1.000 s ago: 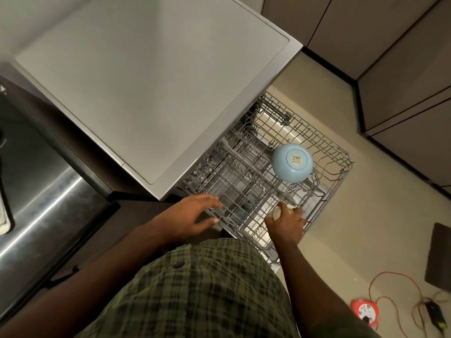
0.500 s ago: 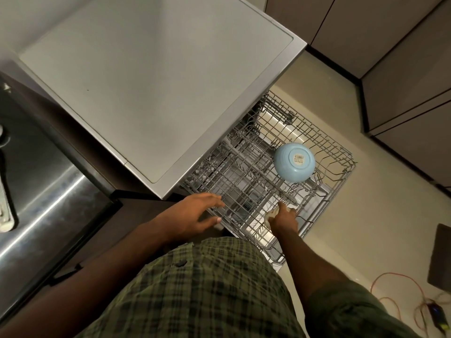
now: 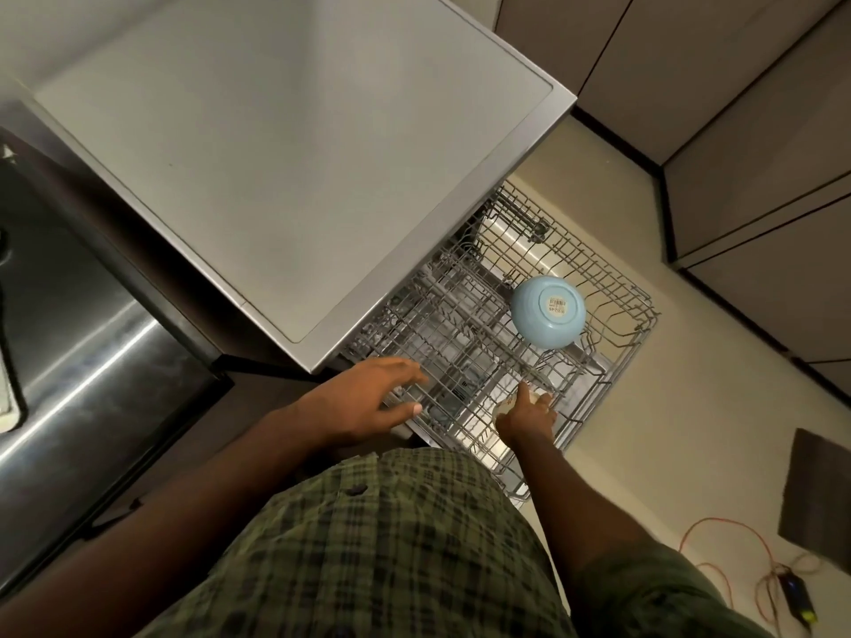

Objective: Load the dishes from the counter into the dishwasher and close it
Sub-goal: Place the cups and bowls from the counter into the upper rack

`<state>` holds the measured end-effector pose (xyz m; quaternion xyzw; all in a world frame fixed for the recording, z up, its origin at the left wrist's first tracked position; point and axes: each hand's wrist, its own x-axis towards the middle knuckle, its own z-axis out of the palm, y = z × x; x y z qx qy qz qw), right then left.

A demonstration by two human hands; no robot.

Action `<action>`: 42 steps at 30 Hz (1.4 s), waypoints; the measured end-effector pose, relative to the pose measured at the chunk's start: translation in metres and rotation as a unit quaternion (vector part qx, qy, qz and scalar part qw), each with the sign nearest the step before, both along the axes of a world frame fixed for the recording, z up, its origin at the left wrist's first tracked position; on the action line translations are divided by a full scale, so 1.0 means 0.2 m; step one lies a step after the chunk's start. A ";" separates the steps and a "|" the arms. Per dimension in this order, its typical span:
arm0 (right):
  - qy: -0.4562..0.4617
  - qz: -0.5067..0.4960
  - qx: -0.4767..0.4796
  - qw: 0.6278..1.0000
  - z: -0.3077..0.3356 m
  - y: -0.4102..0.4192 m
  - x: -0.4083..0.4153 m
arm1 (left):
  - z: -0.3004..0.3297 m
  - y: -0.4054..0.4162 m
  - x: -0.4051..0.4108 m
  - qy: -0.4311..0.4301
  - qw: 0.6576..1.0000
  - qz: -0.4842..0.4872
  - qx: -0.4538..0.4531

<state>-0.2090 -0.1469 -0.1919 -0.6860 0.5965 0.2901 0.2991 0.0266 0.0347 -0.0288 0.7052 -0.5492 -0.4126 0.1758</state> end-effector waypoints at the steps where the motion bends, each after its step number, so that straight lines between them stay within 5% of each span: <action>1: 0.003 0.003 -0.008 1.000 0.01 0.01 0.01 | 0.01 0.00 0.01 0.001 1.000 0.000 -0.006; 5: -0.050 0.060 -0.080 0.994 0.06 0.03 0.07 | 0.04 0.02 0.03 -0.014 0.999 0.026 -0.038; 8: -0.203 0.097 -0.144 0.964 0.17 0.05 0.23 | 0.06 0.10 0.09 -0.023 0.993 0.081 -0.078; 15: -0.517 0.151 -0.178 0.823 0.73 0.24 0.74 | 0.17 0.36 0.24 -0.039 0.950 0.275 -0.142; 21: -0.611 0.359 -0.094 0.699 1.03 0.60 1.18 | 0.19 0.74 0.35 -0.119 0.869 0.455 -0.153; 25: -0.564 0.494 0.031 0.661 1.00 0.89 1.44 | 0.14 1.06 0.38 -0.169 0.794 0.573 -0.110; 30: -0.399 0.651 0.058 0.643 1.00 1.27 1.68 | 0.08 1.41 0.36 -0.204 0.707 0.675 -0.048; 35: -0.232 0.764 -0.061 0.599 1.12 1.61 1.83 | 0.06 1.60 0.35 -0.179 0.666 0.723 -0.038; 42: -0.152 0.789 -0.105 0.585 1.21 1.85 1.95 | 0.07 1.67 0.42 -0.145 0.642 0.750 -0.070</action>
